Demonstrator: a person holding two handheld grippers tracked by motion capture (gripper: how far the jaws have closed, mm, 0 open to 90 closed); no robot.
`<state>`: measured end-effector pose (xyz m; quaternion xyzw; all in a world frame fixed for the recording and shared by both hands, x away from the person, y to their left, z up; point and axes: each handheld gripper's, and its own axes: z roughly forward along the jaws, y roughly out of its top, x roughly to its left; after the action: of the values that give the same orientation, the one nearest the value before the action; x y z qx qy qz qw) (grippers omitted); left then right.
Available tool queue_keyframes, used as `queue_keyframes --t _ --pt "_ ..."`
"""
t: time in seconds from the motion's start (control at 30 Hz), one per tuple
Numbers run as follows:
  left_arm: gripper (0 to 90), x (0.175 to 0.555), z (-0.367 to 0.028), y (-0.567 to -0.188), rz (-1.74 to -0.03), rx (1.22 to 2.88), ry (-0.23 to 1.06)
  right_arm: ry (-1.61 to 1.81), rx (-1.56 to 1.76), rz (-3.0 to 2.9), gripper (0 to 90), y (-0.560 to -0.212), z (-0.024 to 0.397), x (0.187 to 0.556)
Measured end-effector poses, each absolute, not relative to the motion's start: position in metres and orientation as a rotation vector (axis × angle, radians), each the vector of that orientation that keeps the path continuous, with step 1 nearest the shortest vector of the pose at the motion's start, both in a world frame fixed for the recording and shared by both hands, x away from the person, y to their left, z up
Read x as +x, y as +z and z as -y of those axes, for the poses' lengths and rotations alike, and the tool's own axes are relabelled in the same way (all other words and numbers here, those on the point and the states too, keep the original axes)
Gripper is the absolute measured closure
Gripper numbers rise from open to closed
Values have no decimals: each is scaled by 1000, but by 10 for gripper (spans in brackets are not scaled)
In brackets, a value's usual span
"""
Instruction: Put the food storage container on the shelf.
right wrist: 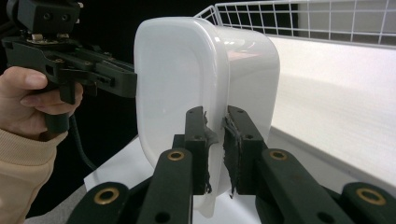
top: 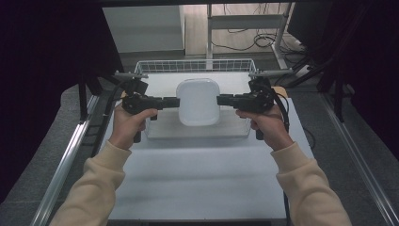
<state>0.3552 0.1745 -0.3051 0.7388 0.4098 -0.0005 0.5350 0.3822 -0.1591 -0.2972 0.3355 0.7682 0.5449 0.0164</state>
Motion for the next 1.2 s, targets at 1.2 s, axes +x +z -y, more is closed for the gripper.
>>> queue_keyframes --t 1.2 --pt "809 458 -190 -300 -1060 1695 -217 1739 1323 -2444 795 -288 152 478"
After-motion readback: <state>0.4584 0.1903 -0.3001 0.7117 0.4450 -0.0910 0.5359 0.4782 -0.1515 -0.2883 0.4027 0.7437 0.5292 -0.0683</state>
